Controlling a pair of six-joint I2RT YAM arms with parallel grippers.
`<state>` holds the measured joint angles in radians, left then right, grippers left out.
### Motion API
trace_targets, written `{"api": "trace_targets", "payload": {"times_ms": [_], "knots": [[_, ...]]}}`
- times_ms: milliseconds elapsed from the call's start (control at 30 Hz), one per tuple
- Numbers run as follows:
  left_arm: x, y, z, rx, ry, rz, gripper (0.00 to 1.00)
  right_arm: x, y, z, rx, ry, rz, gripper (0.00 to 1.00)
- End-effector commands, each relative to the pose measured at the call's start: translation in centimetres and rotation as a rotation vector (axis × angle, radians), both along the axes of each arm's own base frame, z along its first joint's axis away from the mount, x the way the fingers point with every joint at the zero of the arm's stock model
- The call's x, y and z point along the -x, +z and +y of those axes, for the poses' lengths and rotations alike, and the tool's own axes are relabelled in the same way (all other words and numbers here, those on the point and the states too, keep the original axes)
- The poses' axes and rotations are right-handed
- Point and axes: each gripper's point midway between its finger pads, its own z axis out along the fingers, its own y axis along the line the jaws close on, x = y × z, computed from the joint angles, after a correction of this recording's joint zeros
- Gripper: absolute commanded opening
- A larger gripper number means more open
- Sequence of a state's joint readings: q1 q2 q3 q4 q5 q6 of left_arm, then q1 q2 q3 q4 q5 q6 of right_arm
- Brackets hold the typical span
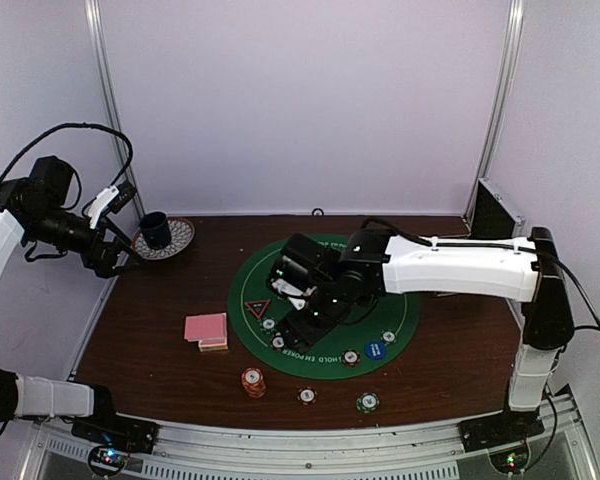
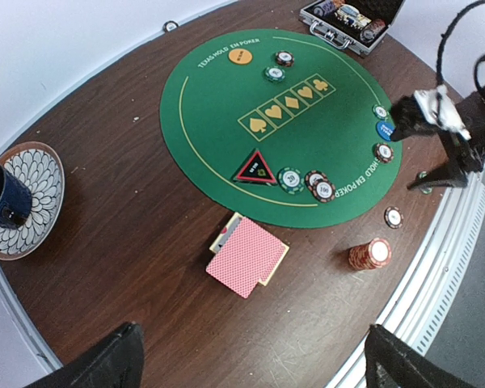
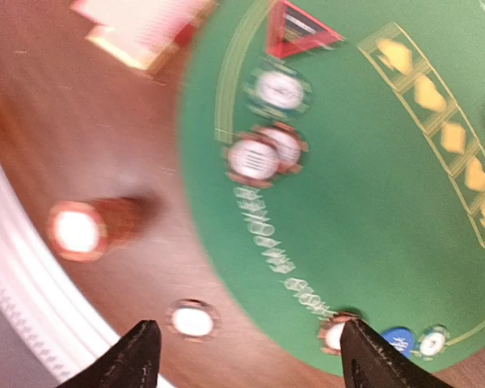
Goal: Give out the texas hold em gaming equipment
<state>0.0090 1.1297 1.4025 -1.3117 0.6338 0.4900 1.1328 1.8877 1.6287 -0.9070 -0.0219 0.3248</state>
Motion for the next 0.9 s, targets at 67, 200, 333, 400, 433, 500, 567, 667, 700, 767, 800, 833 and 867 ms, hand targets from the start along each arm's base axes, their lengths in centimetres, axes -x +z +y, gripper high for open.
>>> {"api": "trace_targets", "payload": {"times_ms": [67,200,333,400,433,500,567,667,700,767,800,833,867], "knots": [[0.2,0.5,-0.4,0.008,-0.027,-0.014,0.98,4.9,-0.6,5.5,0.049,0.2,-0.005,0.88],[0.3,0.6,-0.4,0.006,-0.028,-0.023,0.98,7.0,-1.7,8.1,0.067,0.288,0.0,0.91],[0.4,0.6,-0.4,0.01,-0.03,-0.021,0.97,7.2,-2.6,9.6,0.076,0.308,0.004,0.91],[0.4,0.7,-0.5,0.013,-0.031,-0.024,0.98,7.0,-2.8,10.0,0.076,0.31,-0.001,0.9],[0.4,0.7,-0.5,0.012,-0.031,-0.025,0.98,6.9,-2.9,10.2,0.078,0.31,-0.005,0.9],[0.4,0.7,-0.5,0.013,-0.031,-0.025,0.98,6.6,-3.1,10.3,0.085,0.308,-0.013,0.9],[0.4,0.9,-0.4,0.011,-0.03,-0.029,0.98,6.5,-3.3,10.5,0.089,0.31,-0.015,0.89],[0.5,0.9,-0.5,0.013,-0.031,-0.03,0.97,6.5,-3.8,10.7,0.091,0.314,-0.009,0.88],[0.5,0.8,-0.5,0.012,-0.031,-0.03,0.97,6.5,-4.0,10.7,0.093,0.314,-0.006,0.88],[0.4,0.8,-0.4,0.013,-0.03,-0.026,0.98,6.5,-4.4,10.8,0.096,0.316,0.002,0.86],[0.5,0.8,-0.5,0.013,-0.031,-0.028,0.98,6.5,-4.5,10.7,0.098,0.315,0.005,0.85],[0.5,0.8,-0.5,0.013,-0.031,-0.03,0.97,6.4,-4.7,10.8,0.099,0.314,0.009,0.84],[0.5,0.9,-0.5,0.013,-0.031,-0.03,0.98,6.3,-4.8,10.8,0.1,0.315,0.011,0.84]]}}
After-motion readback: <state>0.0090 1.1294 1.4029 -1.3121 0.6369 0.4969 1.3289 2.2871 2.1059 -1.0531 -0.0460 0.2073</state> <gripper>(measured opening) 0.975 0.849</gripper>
